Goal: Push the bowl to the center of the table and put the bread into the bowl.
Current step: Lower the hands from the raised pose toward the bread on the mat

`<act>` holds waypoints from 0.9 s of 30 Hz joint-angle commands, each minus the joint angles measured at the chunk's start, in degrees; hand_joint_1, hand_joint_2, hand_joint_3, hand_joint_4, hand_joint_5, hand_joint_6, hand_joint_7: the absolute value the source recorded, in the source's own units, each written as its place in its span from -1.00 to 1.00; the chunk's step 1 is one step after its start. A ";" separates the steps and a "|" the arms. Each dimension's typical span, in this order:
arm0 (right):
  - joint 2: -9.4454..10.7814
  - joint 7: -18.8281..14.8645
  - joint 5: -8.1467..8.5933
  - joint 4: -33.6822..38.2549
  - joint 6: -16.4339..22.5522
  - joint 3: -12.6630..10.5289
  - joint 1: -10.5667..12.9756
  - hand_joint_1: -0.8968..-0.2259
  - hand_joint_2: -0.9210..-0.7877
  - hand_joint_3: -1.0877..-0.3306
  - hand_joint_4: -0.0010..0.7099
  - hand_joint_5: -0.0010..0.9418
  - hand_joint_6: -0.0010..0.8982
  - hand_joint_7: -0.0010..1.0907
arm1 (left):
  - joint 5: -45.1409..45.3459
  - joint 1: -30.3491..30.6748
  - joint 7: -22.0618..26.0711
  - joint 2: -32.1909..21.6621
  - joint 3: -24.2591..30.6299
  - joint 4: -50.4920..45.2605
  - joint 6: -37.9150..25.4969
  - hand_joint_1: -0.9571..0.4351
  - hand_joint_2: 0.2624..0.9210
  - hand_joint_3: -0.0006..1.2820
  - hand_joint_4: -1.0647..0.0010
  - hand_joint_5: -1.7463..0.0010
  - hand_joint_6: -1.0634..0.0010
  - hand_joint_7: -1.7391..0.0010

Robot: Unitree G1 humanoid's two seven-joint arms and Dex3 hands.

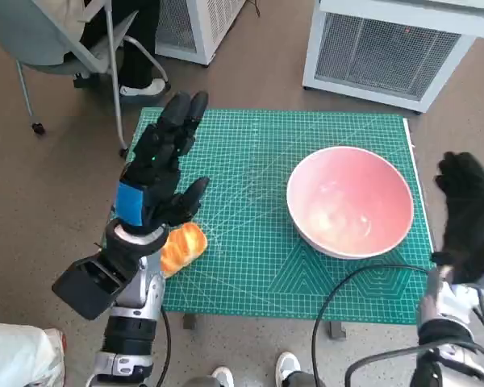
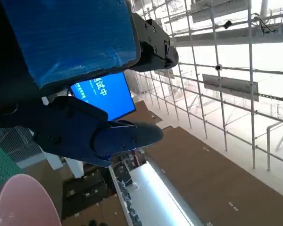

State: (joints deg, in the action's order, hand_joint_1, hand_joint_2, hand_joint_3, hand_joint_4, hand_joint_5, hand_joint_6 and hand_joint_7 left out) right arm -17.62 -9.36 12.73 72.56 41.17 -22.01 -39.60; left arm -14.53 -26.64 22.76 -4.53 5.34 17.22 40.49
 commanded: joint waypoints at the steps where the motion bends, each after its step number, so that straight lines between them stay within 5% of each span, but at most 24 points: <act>1: 2.20 1.64 -1.42 1.98 -5.48 0.93 -0.89 0.26 -1.00 -0.43 -0.51 -0.98 -0.78 -0.56 | 0.02 0.31 -0.27 -0.87 0.37 -0.93 -0.15 -0.35 1.00 -0.40 0.45 1.00 0.33 0.94; 13: 6.49 1.76 -2.06 2.76 -10.97 0.82 -4.18 0.21 -1.00 -0.44 -0.48 -0.98 -0.69 -0.57 | 0.88 2.21 -1.27 -1.87 1.19 -2.48 0.47 -0.35 1.00 -0.41 0.47 1.00 0.34 0.95; 27: 10.09 2.74 -3.49 3.06 -11.89 2.10 -7.83 0.21 -1.00 -0.48 -0.47 -0.99 -0.65 -0.59 | 2.18 4.57 -3.57 -2.54 2.06 -3.86 1.43 -0.35 1.00 -0.43 0.47 1.00 0.36 0.96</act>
State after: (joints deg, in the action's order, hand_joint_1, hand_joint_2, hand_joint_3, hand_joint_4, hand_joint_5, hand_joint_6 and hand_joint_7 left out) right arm -8.72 -7.54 10.34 74.58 30.50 -20.39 -47.11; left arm -13.15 -23.05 19.68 -6.64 7.23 14.51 41.14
